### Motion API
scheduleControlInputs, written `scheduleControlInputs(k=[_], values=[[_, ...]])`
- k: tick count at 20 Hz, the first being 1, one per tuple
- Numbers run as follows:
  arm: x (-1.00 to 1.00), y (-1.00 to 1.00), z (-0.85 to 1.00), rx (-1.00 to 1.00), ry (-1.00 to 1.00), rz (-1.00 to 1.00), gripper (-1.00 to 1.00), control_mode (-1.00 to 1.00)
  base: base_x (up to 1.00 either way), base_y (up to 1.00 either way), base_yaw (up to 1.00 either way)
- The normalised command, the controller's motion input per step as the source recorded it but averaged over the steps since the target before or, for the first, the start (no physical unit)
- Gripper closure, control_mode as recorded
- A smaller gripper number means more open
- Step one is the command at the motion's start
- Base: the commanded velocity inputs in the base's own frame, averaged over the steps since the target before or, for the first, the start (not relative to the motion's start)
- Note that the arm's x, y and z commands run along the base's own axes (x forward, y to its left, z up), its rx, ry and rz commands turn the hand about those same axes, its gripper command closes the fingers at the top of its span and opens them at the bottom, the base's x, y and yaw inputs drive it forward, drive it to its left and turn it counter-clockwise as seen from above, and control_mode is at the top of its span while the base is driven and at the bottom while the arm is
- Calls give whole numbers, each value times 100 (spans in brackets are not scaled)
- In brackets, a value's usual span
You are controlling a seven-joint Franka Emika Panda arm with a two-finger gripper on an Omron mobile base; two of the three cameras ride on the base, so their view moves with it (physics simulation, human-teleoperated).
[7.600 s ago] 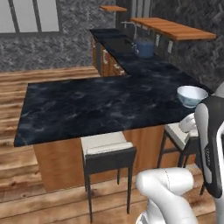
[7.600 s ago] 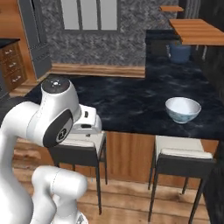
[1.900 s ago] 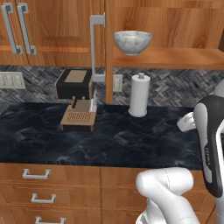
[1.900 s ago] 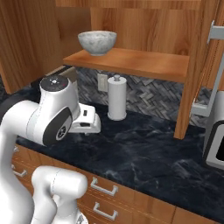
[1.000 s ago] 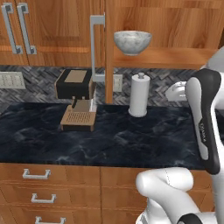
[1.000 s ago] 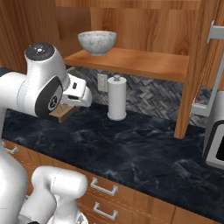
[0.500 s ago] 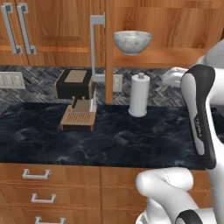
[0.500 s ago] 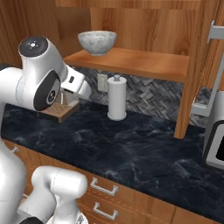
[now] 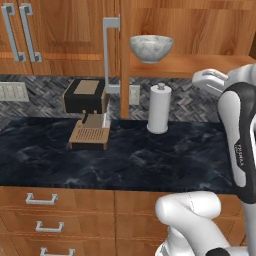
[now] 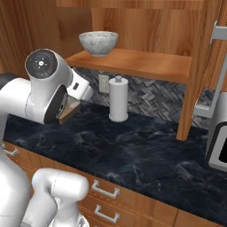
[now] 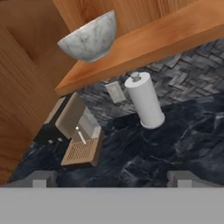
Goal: Pick up the bowls from the cabinet and place each bowl in front of a stool on the dining counter.
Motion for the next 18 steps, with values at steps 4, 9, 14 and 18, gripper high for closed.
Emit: scheduleControlInputs(k=[4, 9, 14, 18], values=[[21, 0, 67, 8, 0, 0, -100, -100, 0, 0, 0], [32, -2, 33, 1, 0, 0, -100, -100, 0, 0, 0], [52, 0, 0, 0, 0, 0, -100, -100, 0, 0, 0], [64, 0, 0, 0, 0, 0, -100, -100, 0, 0, 0]])
